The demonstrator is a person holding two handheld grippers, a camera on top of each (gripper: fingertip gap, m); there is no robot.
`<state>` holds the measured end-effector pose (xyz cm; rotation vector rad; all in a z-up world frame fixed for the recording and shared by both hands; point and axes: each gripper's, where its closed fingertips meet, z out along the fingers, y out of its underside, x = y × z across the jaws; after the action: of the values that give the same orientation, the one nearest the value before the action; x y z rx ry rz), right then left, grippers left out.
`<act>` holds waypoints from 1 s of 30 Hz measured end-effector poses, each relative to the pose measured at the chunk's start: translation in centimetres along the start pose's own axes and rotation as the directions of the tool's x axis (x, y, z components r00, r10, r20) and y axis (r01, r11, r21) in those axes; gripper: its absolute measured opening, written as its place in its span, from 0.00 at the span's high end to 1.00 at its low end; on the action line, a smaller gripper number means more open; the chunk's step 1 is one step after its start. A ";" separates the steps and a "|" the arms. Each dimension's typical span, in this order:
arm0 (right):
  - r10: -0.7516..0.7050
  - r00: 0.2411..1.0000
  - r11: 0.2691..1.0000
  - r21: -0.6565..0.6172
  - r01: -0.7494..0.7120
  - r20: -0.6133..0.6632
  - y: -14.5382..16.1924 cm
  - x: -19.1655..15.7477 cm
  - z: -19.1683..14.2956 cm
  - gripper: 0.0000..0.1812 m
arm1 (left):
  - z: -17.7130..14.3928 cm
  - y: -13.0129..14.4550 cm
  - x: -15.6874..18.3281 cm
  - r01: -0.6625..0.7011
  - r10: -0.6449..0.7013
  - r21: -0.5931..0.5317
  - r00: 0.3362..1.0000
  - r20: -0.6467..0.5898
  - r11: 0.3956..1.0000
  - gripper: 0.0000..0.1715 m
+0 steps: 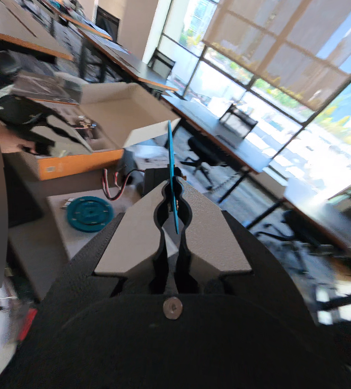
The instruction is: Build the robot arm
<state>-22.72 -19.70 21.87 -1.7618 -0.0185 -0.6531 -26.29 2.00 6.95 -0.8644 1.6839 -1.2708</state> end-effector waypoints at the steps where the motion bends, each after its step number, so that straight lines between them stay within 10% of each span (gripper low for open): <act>1: 0.074 0.996 0.997 0.008 -0.075 0.050 2.3 -2.1 1.2 1.00 | -0.5 0.9 0.1 0.006 -0.006 -0.021 1.000 -0.001 1.000 1.00; 12: 0.607 0.759 0.794 -0.133 -0.594 0.237 21.5 -10.7 8.4 1.00 | 1.3 12.0 3.8 0.038 -0.069 -0.299 0.993 -0.094 0.953 0.67; 25: 0.876 0.360 0.458 -0.323 -0.828 0.320 25.2 -11.5 11.7 1.00 | 4.8 17.1 5.2 -0.049 -0.074 -0.492 0.971 -0.227 0.869 0.27; 30: 0.919 0.177 0.329 -0.437 -0.837 0.353 24.5 -12.8 11.1 1.00 | 4.9 17.6 5.5 -0.060 -0.088 -0.527 0.964 -0.252 0.848 0.29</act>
<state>-20.48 -13.06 -7.12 -1.6649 0.6635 0.8031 -24.84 -0.41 -11.96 -1.0570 2.3155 -0.9635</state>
